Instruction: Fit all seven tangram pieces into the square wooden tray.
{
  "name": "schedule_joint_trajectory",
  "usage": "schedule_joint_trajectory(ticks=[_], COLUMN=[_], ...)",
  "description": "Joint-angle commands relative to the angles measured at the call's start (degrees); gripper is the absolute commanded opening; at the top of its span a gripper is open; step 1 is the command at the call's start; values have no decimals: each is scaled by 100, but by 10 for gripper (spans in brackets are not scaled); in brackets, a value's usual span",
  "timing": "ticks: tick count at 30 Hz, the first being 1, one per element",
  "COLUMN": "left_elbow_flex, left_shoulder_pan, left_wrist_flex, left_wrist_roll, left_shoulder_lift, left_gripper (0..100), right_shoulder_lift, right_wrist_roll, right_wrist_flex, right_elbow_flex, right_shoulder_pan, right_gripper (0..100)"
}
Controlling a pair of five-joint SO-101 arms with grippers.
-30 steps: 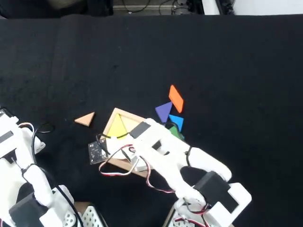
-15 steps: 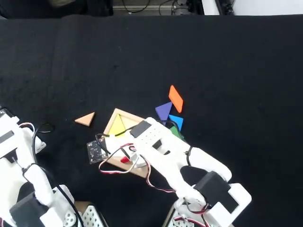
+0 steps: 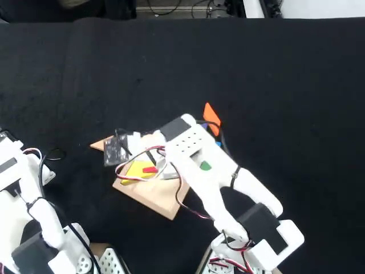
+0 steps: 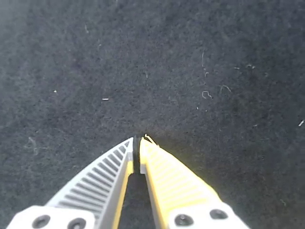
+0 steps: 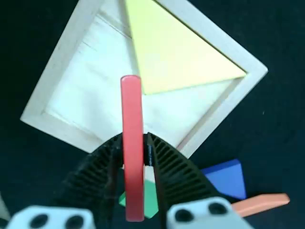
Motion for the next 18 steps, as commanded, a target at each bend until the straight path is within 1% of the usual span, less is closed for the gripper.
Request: schedule_joint_trajectory(ticks=[1,5,10,14,18], left_elbow_flex=[-242,-242,-242,-233,-233], left_shoulder_pan=[57,57,57,57,57], left_wrist_flex=[-62,-62,-62,-53,-53], left_wrist_roll=[9,9,9,9,9], left_shoulder_lift=[-132,-132,-132,-132,-132], left_gripper=[30,30,30,30,30], right_shoulder_lift=[-48,-40,163,998,1684], right_wrist_roll=[-703,-1688,-2541,-2866,-2901], right_wrist_flex=[316,862,1090,897,870], right_elbow_flex=[-523,-1077,-1402,-1402,-1490], right_shoulder_pan=[-88,-334,-598,-668,-835], right_gripper=[11,11,11,11,11])
